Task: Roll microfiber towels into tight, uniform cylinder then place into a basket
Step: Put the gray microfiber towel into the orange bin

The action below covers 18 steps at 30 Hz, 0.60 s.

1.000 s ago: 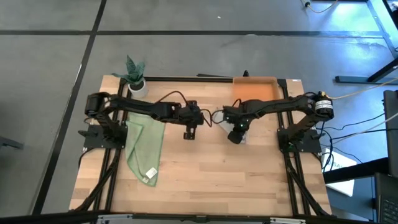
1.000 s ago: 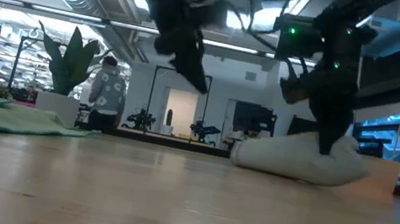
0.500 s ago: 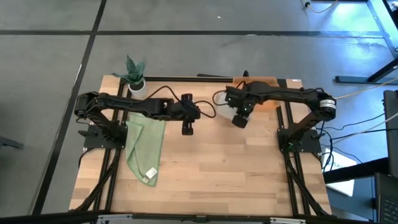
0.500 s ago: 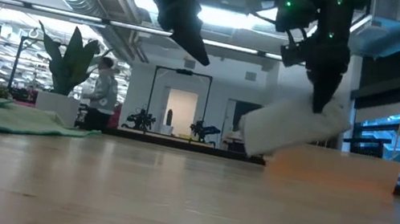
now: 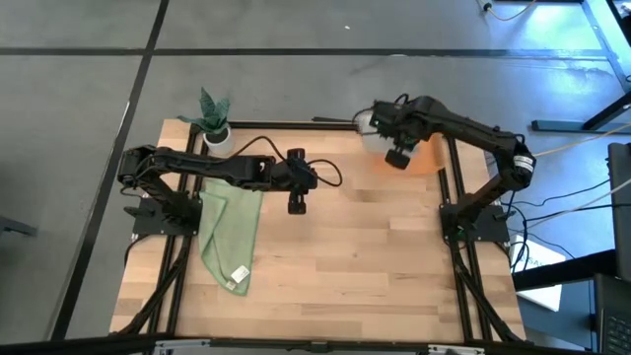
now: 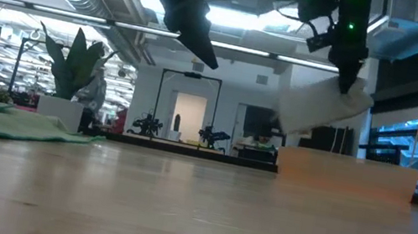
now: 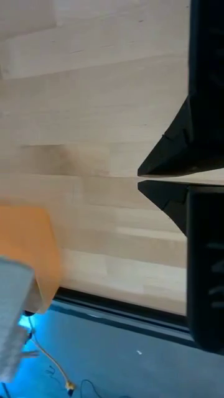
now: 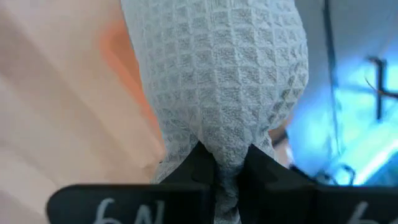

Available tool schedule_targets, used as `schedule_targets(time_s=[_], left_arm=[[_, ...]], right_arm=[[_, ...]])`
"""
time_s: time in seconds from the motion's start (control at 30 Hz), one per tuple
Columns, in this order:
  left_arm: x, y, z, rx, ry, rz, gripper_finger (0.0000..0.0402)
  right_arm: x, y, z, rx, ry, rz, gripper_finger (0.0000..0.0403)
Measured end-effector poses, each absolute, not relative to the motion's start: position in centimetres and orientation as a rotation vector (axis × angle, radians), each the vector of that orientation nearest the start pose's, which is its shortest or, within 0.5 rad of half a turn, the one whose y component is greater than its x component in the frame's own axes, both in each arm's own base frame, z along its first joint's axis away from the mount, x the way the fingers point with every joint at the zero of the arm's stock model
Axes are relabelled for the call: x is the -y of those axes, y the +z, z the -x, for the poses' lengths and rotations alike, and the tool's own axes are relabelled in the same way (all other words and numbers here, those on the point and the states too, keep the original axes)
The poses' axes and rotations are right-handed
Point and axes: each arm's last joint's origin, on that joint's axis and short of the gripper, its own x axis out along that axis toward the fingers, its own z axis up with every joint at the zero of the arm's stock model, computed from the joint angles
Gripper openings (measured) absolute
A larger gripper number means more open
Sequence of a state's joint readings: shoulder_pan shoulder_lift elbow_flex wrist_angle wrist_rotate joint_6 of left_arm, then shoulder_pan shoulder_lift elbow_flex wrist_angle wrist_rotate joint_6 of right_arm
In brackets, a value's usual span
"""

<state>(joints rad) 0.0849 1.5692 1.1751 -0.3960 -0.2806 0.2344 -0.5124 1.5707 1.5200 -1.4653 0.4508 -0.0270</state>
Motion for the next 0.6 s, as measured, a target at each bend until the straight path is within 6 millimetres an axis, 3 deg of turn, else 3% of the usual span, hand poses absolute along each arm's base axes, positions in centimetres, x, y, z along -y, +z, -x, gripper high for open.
schedule_targets(time_s=[0.27, 0.6], left_arm=[[-3.6, 26.1, -33.4, -0.825, 0.262, -0.276, 0.0014], [-3.6, 26.1, -33.4, -0.825, 0.263, -0.273, 0.0014]], right_arm=[[17.5, 31.5, -20.2, -1.550, -0.916, -0.175, 0.0032], [18.8, 27.2, -19.3, -1.569, -0.949, -0.232, 0.0032]])
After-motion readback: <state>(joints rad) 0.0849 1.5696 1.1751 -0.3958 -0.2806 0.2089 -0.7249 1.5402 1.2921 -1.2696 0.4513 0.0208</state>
